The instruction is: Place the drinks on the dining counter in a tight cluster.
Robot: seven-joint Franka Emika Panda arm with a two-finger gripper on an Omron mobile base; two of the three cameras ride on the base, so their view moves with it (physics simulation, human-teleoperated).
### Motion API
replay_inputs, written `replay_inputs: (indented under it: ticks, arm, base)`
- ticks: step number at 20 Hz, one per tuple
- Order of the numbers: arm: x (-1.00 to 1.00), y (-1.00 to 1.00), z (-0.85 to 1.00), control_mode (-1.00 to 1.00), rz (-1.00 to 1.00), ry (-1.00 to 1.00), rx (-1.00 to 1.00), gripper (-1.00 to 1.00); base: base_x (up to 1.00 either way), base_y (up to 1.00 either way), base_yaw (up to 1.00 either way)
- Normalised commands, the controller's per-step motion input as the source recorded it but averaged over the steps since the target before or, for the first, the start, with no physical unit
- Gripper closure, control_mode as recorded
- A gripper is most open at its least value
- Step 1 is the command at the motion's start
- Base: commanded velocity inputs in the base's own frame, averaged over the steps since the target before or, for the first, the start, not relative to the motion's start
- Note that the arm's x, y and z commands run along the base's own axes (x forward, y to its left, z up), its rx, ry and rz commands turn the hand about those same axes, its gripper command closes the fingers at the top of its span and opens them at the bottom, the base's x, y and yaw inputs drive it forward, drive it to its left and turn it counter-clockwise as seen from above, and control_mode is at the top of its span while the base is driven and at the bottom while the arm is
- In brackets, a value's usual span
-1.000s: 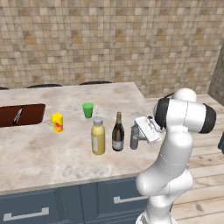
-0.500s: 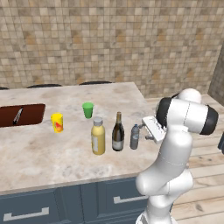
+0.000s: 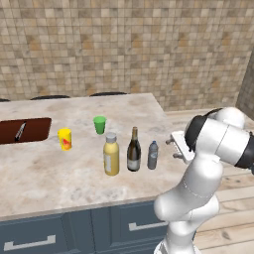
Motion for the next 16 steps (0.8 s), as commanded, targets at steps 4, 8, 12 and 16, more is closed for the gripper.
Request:
replay_inputs:
  ticks: [4, 8, 12, 16]
  arm:
    - [-0.34, -0.14, 0.44, -1.00, -0.03, 0.00, 0.00, -1.00]
    - [-0.40, -0.11, 0.42, -1.00, -0.04, 0.00, -0.01, -1.00]
    - [-0.39, -0.06, 0.42, -1.00, -0.08, 0.00, -0.03, -1.00]
    - [-0.36, -0.01, 0.42, -1.00, -0.09, 0.00, -0.04, -1.00]
  base:
    - [0.00, 0.00, 0.00]
    - [0.00, 0.00, 0.00]
    - [0.00, 0.00, 0.00]
    - [0.00, 0.00, 0.00]
